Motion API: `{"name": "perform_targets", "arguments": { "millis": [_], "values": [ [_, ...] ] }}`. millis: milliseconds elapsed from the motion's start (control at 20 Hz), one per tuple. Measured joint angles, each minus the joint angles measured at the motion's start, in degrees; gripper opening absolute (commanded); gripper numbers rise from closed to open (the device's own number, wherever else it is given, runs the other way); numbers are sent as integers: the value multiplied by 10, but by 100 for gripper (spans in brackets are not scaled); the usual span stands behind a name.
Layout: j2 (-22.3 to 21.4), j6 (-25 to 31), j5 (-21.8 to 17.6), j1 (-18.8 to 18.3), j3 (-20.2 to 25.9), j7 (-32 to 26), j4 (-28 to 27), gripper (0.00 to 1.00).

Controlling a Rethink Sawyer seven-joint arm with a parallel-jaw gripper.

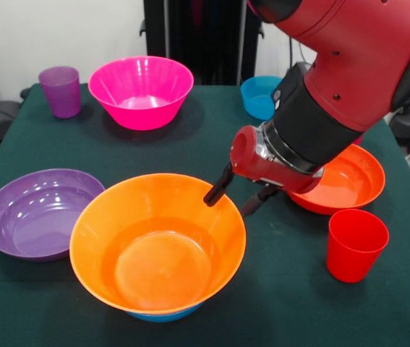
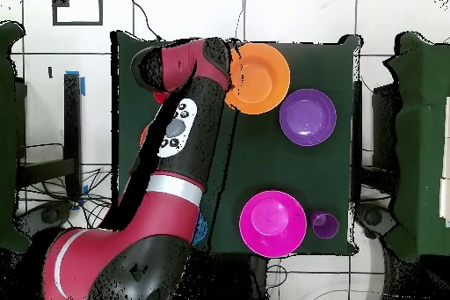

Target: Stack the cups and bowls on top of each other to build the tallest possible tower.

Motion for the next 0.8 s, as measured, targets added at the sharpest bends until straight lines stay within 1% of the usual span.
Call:
{"name": "perform_targets", "arguments": {
  "millis": [450, 800],
  "values": [
    [-33, 42, 0, 0, 9, 0, 0, 100],
    [-47, 48, 0, 0, 20, 0, -3, 100]
  ]
}}
